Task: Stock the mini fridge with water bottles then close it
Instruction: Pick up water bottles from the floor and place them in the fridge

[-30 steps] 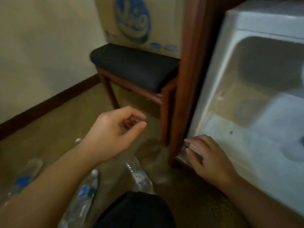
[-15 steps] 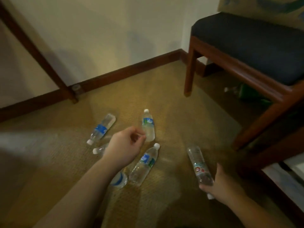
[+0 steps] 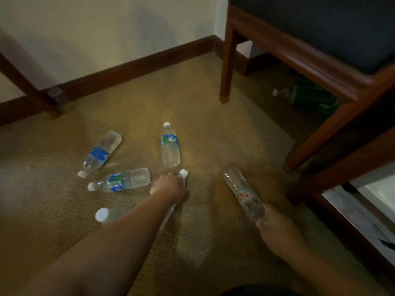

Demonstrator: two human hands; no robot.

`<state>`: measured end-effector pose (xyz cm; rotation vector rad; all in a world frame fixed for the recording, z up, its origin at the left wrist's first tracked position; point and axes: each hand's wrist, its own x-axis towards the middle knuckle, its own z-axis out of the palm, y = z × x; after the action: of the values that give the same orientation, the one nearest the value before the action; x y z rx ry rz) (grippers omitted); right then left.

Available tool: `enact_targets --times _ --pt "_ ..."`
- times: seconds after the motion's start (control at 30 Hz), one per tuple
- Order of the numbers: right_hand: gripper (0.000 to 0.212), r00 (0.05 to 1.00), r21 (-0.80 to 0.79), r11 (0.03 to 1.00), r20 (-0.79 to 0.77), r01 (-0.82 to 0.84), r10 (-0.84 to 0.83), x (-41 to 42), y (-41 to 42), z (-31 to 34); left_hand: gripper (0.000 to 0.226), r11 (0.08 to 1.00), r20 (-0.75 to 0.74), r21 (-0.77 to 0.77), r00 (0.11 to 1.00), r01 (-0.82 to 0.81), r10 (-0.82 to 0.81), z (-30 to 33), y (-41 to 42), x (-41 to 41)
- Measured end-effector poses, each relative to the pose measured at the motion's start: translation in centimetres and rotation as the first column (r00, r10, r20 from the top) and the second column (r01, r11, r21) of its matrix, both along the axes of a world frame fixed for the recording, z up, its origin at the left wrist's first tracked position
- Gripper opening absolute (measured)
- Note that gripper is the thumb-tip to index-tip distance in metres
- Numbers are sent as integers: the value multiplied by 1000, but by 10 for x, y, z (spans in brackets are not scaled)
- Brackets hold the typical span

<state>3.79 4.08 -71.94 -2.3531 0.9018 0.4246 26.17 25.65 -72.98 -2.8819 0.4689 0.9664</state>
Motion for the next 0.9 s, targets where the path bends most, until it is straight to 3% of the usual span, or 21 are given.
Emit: enact_targets --times 0.13,0.23,0.33,0.43,0.53,0.6,0.7,0.8,0.9 --pt "37 979 -42 999 202 1 7 -11 -19 43 45 997 31 -73 999 -32 35 20 -19 -4" --pt "35 967 -106 994 254 16 12 -9 -34 79 49 944 66 -321 992 -81 108 44 -36 -10" --pt "30 944 -182 983 329 29 34 -11 -42 120 58 874 99 -486 992 -22 81 91 -65 -16" --pt "28 917 -216 975 398 53 38 -32 -53 161 69 732 171 -668 985 135 -26 147 -98 -29" --pt "24 867 -207 968 497 144 -22 -64 -70 204 53 544 283 -779 949 312 -139 204 -130 -51" --pt "22 804 -168 957 586 237 -96 -88 -80 230 48 396 334 -834 923 385 -194 240 -152 -71" --pt "24 689 -95 922 695 375 -209 -123 -92 262 57 218 411 -849 861 482 -301 283 -180 -100" --pt "26 556 -55 845 775 532 -300 -152 -106 285 67 97 495 -813 769 575 -405 307 -203 -127" --pt "23 459 -43 766 821 642 -339 -177 -124 295 68 43 467 -839 759 542 -453 316 -225 -149"
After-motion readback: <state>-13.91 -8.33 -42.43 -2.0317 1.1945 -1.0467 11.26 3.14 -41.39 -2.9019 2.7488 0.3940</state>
